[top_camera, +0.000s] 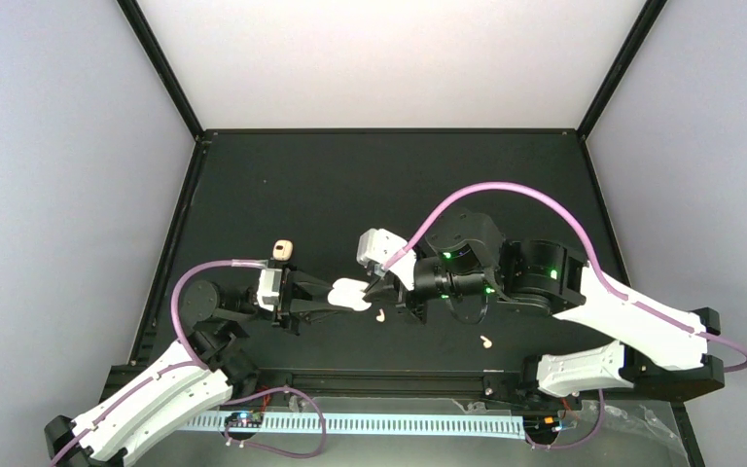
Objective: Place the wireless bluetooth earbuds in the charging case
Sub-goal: Adjust the earbud with the charging case.
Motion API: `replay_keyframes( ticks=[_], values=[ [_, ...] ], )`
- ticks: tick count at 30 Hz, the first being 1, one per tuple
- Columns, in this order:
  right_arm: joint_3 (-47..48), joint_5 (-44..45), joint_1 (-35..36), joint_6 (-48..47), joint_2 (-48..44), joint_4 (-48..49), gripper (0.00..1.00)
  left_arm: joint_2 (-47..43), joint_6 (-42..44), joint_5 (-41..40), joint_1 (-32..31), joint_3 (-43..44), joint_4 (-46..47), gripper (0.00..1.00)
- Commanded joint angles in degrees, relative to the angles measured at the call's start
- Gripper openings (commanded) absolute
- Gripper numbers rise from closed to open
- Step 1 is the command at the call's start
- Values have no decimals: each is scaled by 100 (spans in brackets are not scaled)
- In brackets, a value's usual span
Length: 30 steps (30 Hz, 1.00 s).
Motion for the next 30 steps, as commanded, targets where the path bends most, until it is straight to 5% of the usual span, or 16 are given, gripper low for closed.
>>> replay_keyframes(
  ticks=[1,30],
  values=[
    [24,24,8,72,-151,181,1,46,106,-23,-32,119,158,1],
    [184,182,9,-278,211,-400,1,11,6,37,-43,153,333,2]
  ],
)
